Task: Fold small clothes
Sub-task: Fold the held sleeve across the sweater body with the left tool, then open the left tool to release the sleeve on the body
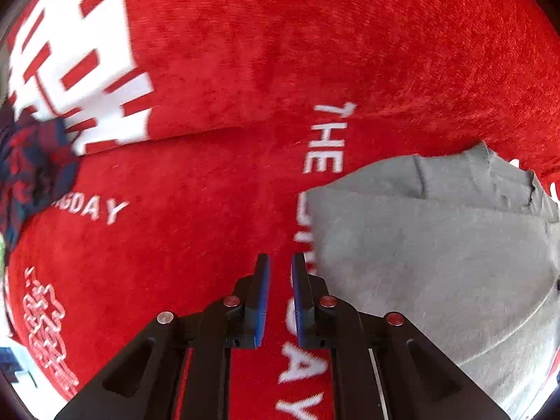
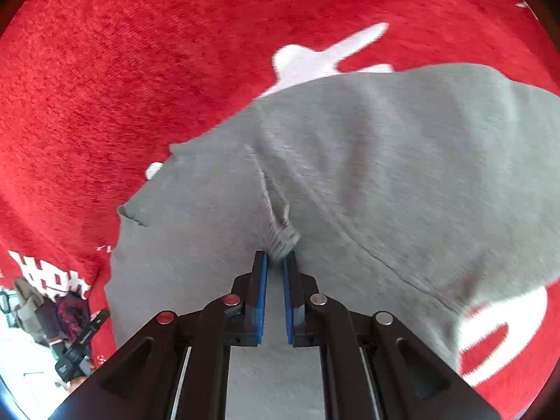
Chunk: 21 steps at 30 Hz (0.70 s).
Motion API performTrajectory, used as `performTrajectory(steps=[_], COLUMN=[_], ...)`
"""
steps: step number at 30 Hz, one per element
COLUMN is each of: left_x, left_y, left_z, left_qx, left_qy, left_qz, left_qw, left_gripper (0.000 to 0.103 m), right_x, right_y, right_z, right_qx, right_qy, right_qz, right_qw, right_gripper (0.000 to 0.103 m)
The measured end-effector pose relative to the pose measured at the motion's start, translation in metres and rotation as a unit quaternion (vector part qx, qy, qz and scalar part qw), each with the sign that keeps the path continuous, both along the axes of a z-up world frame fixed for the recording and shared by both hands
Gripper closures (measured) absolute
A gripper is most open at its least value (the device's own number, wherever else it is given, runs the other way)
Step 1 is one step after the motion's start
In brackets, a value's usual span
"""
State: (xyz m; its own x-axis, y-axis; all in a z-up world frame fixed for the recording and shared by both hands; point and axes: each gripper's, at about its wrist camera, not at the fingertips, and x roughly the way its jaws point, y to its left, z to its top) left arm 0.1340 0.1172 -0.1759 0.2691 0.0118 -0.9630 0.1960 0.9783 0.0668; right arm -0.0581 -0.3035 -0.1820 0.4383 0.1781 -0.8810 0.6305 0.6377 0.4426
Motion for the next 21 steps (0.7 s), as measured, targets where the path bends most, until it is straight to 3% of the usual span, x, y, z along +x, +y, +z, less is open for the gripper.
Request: performTrajectory(steps=[3, 4, 5, 6, 7, 8, 9, 10, 16, 21], left_x=[-0.013, -0.018, -0.019, -0.021, -0.027, -0.029, -0.032, -0.035, -0.039, -0.06], left_y=[-0.004, -0.007, -0.009, -0.014, -0.019, -0.026, -0.033, -0.04, -0.054, -0.074], left_z=[0.014, 0.018, 0.02, 0.023, 0.027, 0.032, 0.033, 0.031, 0.023, 0.015], left_qx=[0.005, -0.001, -0.004, -0.004, -0.001, 0.002, 0.003, 0.003, -0.012, 0.001], left_qy=[-0.004, -0.005, -0.006, -0.01, -0.021, -0.033, -0.035, -0.028, 0.005, 0.05], left_qz=[-0.011, -0.012, -0.013, -0.012, -0.009, -0.008, -0.015, -0.018, -0.037, -0.062], left_qw=[0.9999, 0.9999, 0.9999, 0.9999, 0.9997, 0.9994, 0.9993, 0.9994, 0.9992, 0.9968], left_gripper=[0.089, 0.087, 0.059, 0.038, 0.009, 0.009, 0.009, 0.009, 0.009, 0.009], right_x=[-0.008, -0.007, -0.003, 0.001, 0.007, 0.011, 0.014, 0.016, -0.006, -0.032], right_y=[-0.005, -0.007, -0.007, -0.008, -0.01, -0.011, -0.011, -0.012, -0.009, -0.006], right_z=[0.006, 0.008, 0.007, 0.005, 0.001, -0.003, -0.004, -0.006, -0.009, 0.005], right_qx=[0.025, 0.038, 0.042, 0.043, 0.052, 0.058, 0.059, 0.065, 0.086, 0.103], right_qy=[-0.021, -0.034, -0.038, -0.04, -0.041, -0.042, -0.042, -0.036, -0.025, -0.033], right_qz=[-0.013, -0.013, -0.012, -0.013, -0.015, -0.02, -0.026, -0.03, -0.033, -0.017], right_qw=[0.999, 0.999, 0.998, 0.998, 0.998, 0.997, 0.997, 0.997, 0.995, 0.994], right_gripper=[0.088, 0.072, 0.056, 0.03, 0.029, 0.032, 0.054, 0.098, 0.095, 0.093])
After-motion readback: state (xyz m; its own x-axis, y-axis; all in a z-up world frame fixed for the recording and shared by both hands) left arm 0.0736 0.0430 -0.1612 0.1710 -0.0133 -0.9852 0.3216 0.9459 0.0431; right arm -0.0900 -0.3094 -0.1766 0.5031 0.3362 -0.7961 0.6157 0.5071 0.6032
